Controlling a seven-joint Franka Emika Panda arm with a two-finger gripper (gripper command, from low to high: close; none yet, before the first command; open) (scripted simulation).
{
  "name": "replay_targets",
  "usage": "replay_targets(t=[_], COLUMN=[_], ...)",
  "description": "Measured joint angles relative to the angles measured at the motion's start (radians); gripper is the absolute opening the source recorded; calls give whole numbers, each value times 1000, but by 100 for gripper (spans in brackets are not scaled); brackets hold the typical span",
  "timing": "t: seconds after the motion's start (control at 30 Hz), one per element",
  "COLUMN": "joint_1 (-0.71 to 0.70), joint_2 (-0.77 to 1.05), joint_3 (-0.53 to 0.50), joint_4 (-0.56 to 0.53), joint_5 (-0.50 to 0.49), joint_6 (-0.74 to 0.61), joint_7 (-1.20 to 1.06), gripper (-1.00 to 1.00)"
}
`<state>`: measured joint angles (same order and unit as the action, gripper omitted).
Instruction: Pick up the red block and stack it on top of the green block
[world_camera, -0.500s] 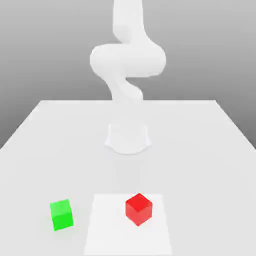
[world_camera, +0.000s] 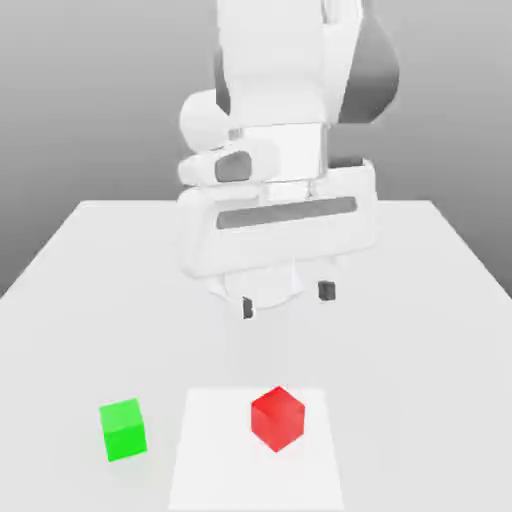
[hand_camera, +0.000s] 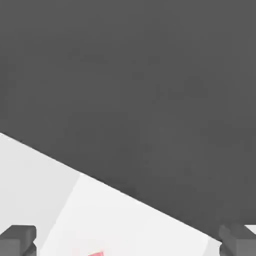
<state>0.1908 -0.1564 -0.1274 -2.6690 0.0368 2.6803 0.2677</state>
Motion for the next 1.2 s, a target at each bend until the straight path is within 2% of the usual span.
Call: replay_targets(t=[0.13,0.33,0.37,0.6,0.8,1.2], joint_1=[11,-23,-35,-39,-29,-350], joint_2=[143,358,392,399,209,158], joint_3=[0,50,64,69,41,-118], joint_4=[-81,-72,-67,-66,-94,20], joint_5=[-21,33,44,45,-23,-35], joint_6=[87,262,291,296,135,-31], joint_7=[-97,-163,-171,-171,-121,-139], gripper=[0,0,-100,-100,-100,-100])
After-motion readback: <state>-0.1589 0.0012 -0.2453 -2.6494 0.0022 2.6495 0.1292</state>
